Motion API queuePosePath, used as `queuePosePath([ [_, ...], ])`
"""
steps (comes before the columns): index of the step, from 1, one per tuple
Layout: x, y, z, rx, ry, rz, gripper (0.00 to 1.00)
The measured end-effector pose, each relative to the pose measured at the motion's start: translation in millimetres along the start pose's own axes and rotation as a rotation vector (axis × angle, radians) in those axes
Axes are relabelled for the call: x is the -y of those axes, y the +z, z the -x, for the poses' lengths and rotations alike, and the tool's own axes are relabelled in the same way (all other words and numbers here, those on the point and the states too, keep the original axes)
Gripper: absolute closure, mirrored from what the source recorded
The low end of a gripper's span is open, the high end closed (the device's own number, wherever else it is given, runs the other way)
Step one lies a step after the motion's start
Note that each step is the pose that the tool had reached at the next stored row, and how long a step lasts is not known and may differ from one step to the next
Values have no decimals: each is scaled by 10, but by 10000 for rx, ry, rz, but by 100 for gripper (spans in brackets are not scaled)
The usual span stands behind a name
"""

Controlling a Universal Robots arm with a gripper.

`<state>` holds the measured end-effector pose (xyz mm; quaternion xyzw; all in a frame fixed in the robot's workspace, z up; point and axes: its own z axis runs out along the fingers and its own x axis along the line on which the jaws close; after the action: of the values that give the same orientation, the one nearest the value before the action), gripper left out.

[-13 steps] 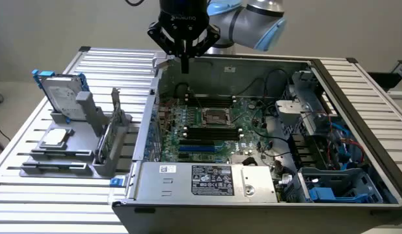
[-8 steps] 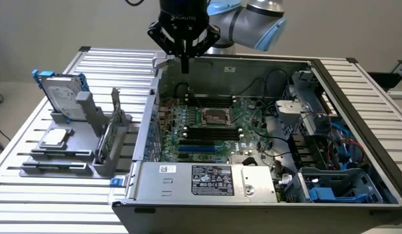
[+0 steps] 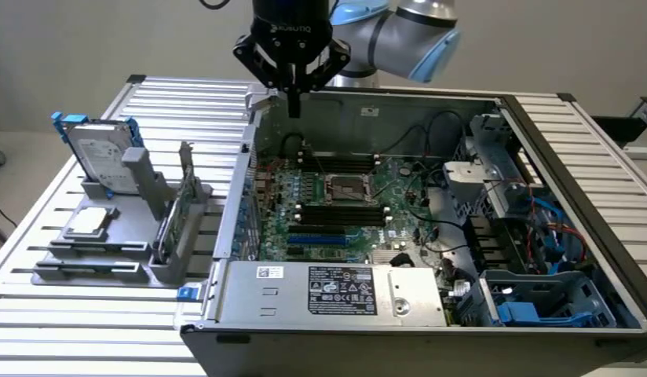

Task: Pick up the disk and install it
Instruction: 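Reach for the disk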

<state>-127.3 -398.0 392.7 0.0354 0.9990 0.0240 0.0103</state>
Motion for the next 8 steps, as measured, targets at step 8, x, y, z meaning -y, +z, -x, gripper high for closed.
queuePosePath([
  [8, -59, -4, -372, 1, 1, 1, 89],
])
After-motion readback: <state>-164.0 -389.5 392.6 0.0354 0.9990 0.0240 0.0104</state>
